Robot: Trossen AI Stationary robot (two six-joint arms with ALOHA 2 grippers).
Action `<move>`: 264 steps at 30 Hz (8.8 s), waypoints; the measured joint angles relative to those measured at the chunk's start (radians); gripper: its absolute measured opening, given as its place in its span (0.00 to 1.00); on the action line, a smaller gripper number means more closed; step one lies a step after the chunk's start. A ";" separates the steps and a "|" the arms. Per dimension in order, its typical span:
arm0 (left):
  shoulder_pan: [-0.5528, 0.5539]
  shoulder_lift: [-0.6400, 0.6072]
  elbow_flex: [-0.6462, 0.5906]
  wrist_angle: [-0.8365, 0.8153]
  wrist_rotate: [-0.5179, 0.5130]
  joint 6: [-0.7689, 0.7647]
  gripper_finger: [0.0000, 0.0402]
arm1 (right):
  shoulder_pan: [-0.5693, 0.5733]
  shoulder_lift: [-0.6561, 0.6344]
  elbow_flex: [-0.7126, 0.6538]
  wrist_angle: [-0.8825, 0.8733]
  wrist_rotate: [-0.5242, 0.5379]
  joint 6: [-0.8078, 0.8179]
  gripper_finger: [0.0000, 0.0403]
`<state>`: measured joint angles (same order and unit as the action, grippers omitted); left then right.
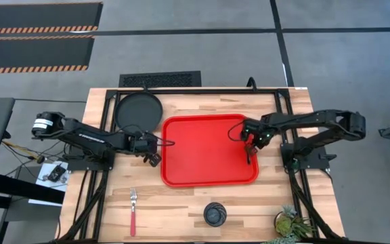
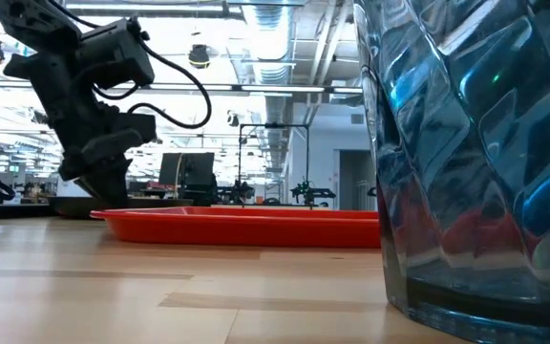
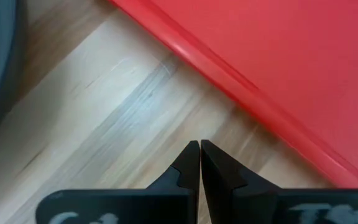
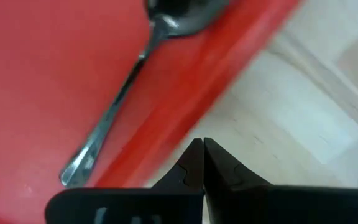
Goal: Pick and place plate/cup/fork/spoon on tray
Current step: Adjust the red serving tray, then put the black plate in the center of the red serving tray
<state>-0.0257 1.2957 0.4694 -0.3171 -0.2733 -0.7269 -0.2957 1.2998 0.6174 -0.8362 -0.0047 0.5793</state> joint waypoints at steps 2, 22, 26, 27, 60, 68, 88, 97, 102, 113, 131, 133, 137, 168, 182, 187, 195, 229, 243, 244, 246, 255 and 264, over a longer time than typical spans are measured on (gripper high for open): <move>0.004 0.000 0.000 0.000 -0.003 0.000 0.00 | 0.018 0.030 0.000 0.023 -0.020 0.000 0.03; 0.004 0.000 0.000 0.001 0.026 -0.002 0.00 | 0.144 0.074 0.000 0.089 -0.114 0.050 0.04; -0.002 0.000 0.000 -0.003 0.034 -0.004 0.00 | 0.160 0.074 0.000 0.094 -0.123 0.053 0.03; -0.003 0.000 0.000 -0.003 0.034 -0.008 0.00 | 0.163 0.074 0.000 0.096 -0.124 0.053 0.03; -0.084 -0.149 0.000 -0.229 0.037 -0.105 0.00 | 0.176 0.052 0.000 0.016 -0.126 0.038 0.05; -0.018 -0.326 0.000 -0.259 0.020 0.009 0.00 | 0.174 -0.070 0.000 -0.016 -0.106 -0.122 0.04; 0.314 -0.342 0.016 0.027 0.329 0.442 0.03 | 0.141 -0.331 -0.241 0.969 -0.103 -0.477 0.02; 0.344 -0.313 0.099 -0.180 0.171 0.513 0.22 | 0.087 -0.268 -0.293 1.274 -0.147 -0.588 0.02; 0.344 -0.243 0.108 -0.257 0.124 0.512 0.33 | 0.074 -0.225 -0.311 1.253 -0.098 -0.563 0.03; 0.344 -0.051 0.102 -0.257 -0.035 0.513 0.36 | 0.138 -0.201 -0.311 1.260 -0.091 -0.588 0.03; 0.409 0.038 0.120 -0.247 -0.163 0.667 0.01 | 0.137 -0.199 -0.311 1.260 -0.044 -0.591 0.04; 0.417 0.014 0.142 -0.284 -0.163 0.670 0.01 | 0.137 -0.199 -0.311 1.260 -0.044 -0.591 0.04; 0.409 -0.055 0.204 -0.319 -0.117 0.690 0.00 | 0.136 -0.199 -0.311 1.262 -0.043 -0.604 0.03; -0.197 0.451 0.768 -0.264 0.079 0.707 0.00 | 0.128 -0.199 -0.311 1.203 -0.046 -0.617 0.03; -0.208 0.552 0.821 -0.236 0.101 0.701 0.00 | 0.132 -0.200 -0.310 1.217 -0.049 -0.634 0.03; -0.201 0.595 0.819 -0.237 0.104 0.704 0.00 | 0.132 -0.199 -0.310 1.212 -0.051 -0.635 0.03; -0.198 0.605 0.825 -0.248 0.092 0.670 0.00 | 0.140 -0.200 -0.310 1.218 -0.052 -0.640 0.03; -0.178 0.605 0.820 -0.188 0.161 0.605 0.00 | 0.147 -0.200 -0.310 1.215 -0.051 -0.641 0.03; -0.163 0.605 0.820 -0.173 0.161 0.601 0.00 | 0.147 -0.200 -0.310 1.215 -0.051 -0.641 0.03; -0.163 0.605 0.820 -0.173 0.161 0.601 0.01 | 0.147 -0.200 -0.310 1.215 -0.051 -0.641 0.03; -0.161 0.605 0.819 -0.170 0.162 0.599 0.02 | 0.147 -0.200 -0.310 1.215 -0.051 -0.641 0.03; -0.160 0.605 0.819 -0.161 0.192 0.586 0.04 | 0.147 -0.200 -0.310 1.215 -0.051 -0.641 0.03; -0.146 0.619 0.819 -0.160 0.195 0.570 0.03 | 0.147 -0.200 -0.310 1.215 -0.051 -0.641 0.03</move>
<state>-0.1716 1.9146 1.2884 -0.4769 -0.0784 -0.1571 -0.1490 1.1000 0.3073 0.3790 -0.0559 -0.0617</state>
